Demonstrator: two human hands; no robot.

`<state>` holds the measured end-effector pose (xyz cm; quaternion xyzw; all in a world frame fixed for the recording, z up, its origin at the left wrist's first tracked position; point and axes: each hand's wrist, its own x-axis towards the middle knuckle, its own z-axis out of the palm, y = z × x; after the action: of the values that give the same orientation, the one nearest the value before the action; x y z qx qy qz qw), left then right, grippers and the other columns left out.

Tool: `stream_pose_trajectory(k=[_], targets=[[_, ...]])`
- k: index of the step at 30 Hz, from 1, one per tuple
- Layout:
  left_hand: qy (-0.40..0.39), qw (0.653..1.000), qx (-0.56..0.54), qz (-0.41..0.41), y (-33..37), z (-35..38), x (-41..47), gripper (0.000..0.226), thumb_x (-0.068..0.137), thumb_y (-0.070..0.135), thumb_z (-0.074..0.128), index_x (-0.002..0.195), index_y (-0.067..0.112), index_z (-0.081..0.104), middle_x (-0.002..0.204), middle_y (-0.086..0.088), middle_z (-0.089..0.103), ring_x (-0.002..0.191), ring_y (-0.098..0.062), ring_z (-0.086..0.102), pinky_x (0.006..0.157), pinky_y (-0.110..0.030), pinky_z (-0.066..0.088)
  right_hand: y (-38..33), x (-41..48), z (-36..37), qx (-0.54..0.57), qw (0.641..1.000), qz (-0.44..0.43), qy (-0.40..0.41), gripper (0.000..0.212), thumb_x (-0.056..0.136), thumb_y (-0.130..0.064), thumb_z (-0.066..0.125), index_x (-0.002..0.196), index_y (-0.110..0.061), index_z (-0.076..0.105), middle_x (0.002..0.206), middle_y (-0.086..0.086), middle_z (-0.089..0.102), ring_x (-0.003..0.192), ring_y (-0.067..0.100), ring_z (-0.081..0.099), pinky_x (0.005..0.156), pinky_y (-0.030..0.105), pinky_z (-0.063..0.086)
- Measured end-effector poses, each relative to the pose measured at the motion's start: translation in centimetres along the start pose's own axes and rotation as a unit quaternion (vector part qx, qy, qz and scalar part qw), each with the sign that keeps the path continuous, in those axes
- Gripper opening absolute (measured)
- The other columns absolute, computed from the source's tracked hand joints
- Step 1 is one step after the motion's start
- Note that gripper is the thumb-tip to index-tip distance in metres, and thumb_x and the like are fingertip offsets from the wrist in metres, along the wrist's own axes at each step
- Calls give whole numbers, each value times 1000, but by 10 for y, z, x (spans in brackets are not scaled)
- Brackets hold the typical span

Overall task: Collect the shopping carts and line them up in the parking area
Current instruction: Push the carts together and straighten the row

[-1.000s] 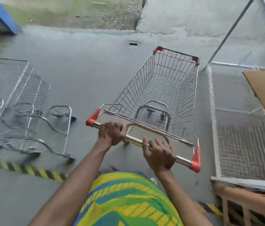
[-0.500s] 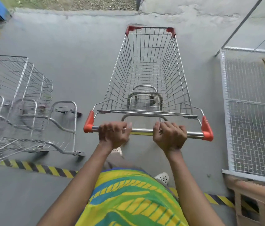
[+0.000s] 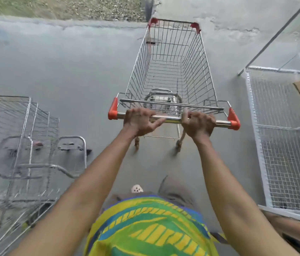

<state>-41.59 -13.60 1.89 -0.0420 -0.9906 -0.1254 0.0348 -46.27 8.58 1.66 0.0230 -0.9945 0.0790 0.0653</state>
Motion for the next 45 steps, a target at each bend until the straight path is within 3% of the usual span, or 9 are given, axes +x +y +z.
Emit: stream_pose_trajectory(k=[6,13,18,25,30,34,38,42,45], targets=[[-9,1000,21,3,-38,4,110,62,87,84,34,70,27,51,67,6,61,67,-19,60,61,-28,34,-16,122,20,-51,998,4,-45,66,96,-56,31,80,-14,79,61,6,48,62,26,46,66,35,30],[-38,996,73,-33,-77,1,263,85,78,96,20,74,23,63,78,0,65,77,-23,62,67,-33,41,-36,275,43,-31,998,10,-48,63,98,-54,36,75,-9,72,61,6,42,66,26,47,67,35,31],[-76,991,82,-71,-108,-3,354,93,75,99,16,78,23,69,82,-1,65,81,-24,61,69,-35,45,-57,365,57,-36,997,1,-66,61,98,-53,35,87,-7,74,85,17,68,82,31,62,68,36,33],[-73,989,62,-110,-148,-14,423,82,88,87,24,73,19,67,65,3,46,74,-23,50,66,-34,33,-92,442,71,-42,993,-14,-110,57,95,-55,32,73,-13,63,75,9,58,71,24,52,65,33,32],[-79,988,61,-117,-176,-21,429,77,91,83,28,81,21,73,76,0,55,78,-23,49,69,-35,32,-120,454,75,-38,991,-30,-125,55,96,-55,34,61,-15,46,73,8,57,71,24,54,63,31,33],[-66,988,67,-124,-193,-31,406,75,91,82,30,81,22,74,73,-1,54,84,-28,59,69,-36,33,-140,433,77,-33,990,-43,-126,56,95,-56,29,64,-16,52,74,7,59,72,25,55,65,31,36],[-46,988,78,-129,-208,-39,361,73,91,80,35,79,20,74,68,-1,50,75,-28,53,66,-35,32,-164,390,71,-37,988,-45,-142,61,98,-58,29,71,-15,61,74,7,57,71,25,53,63,32,33],[-40,987,89,-128,-221,-46,304,72,90,80,37,97,22,79,81,-11,62,82,-32,59,68,-35,35,-184,334,70,-38,988,-45,-142,64,98,-60,27,66,-14,59,74,6,59,71,26,55,63,33,34],[-53,987,95,-119,-227,-51,260,78,90,82,32,101,20,78,77,-10,53,75,-27,50,66,-34,32,-196,289,65,-44,988,-42,-142,63,100,-59,28,66,-14,57,71,4,54,69,25,51,59,32,28]])
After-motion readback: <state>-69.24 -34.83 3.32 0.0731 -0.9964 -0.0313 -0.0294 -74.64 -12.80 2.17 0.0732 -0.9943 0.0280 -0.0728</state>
